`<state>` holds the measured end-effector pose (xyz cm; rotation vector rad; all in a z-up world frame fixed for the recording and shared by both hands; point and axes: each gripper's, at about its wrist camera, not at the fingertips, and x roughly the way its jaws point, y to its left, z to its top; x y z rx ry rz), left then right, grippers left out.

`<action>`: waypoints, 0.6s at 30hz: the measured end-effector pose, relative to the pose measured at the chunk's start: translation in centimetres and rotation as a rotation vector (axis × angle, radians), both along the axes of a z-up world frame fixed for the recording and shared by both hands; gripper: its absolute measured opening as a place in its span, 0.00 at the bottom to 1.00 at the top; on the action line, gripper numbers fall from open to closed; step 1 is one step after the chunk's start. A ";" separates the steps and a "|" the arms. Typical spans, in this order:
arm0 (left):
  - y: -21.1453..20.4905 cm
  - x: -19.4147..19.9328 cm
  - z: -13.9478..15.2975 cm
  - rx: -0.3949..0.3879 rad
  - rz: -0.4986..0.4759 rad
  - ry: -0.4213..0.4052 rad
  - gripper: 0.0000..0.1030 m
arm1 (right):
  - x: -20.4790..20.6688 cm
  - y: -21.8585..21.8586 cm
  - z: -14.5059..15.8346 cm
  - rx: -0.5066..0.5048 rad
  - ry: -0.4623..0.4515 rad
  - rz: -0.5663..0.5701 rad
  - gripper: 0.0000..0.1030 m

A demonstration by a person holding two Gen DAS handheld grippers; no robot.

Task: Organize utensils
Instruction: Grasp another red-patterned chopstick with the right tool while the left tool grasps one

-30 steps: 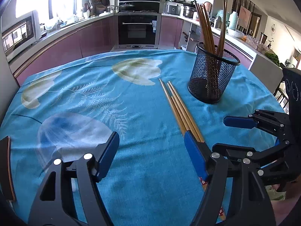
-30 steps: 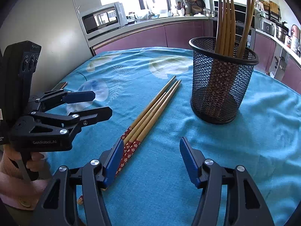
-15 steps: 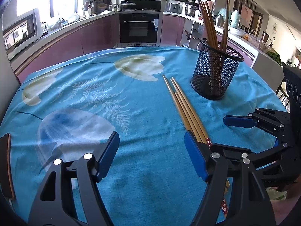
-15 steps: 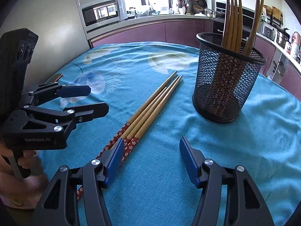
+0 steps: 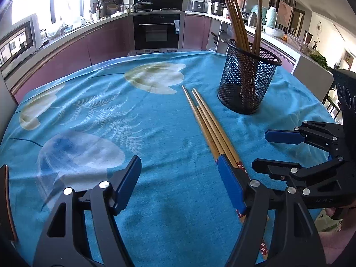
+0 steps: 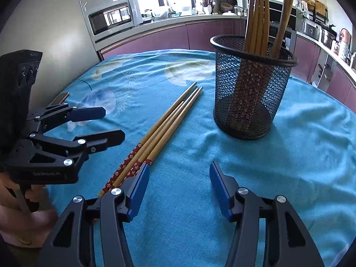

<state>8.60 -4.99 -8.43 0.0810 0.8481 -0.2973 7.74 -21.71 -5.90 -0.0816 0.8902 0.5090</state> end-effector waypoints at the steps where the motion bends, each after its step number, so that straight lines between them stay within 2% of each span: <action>1: -0.1 0.1 0.0 0.003 -0.001 0.000 0.68 | 0.0 0.1 0.0 0.001 0.000 0.002 0.52; 12: -1.9 1.0 -1.2 0.030 -0.072 0.033 0.68 | 0.5 -1.0 0.0 0.029 0.010 -0.041 0.52; 18: -1.3 1.4 -1.5 0.027 -0.051 0.048 0.64 | 0.6 -0.6 0.0 0.036 0.011 -0.028 0.52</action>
